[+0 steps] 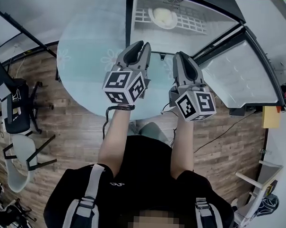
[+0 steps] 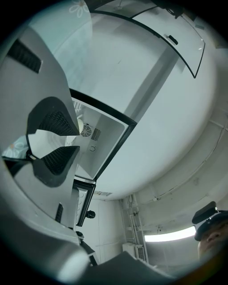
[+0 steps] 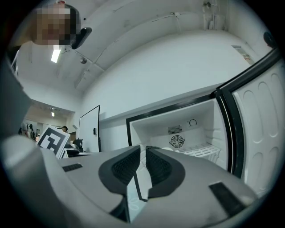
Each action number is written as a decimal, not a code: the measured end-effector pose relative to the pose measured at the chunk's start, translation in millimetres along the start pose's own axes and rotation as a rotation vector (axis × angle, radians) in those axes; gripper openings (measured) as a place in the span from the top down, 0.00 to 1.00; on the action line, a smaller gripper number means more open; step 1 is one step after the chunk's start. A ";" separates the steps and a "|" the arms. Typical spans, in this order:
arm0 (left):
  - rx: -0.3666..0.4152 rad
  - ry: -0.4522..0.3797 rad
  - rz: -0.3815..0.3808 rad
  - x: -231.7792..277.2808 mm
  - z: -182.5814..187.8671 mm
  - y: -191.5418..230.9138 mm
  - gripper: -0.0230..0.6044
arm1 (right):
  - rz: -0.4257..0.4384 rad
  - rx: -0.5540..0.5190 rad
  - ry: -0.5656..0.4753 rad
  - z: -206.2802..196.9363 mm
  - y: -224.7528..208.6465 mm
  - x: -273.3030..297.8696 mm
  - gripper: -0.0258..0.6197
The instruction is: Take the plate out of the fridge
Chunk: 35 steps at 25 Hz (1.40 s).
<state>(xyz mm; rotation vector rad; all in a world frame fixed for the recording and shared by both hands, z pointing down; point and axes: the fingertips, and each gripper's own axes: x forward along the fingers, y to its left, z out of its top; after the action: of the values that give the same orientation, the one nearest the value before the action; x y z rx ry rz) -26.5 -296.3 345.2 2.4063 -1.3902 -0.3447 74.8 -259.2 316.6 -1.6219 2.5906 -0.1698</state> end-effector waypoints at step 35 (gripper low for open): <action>-0.227 0.137 0.036 135.3 -51.3 48.6 0.69 | -0.105 0.368 0.071 -66.9 -112.8 135.8 0.65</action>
<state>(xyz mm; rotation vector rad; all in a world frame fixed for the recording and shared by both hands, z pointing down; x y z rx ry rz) 20.8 -427.8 406.5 2.1760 -1.2600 -0.3045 107.5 -426.8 397.0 -1.6352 2.3398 -0.6785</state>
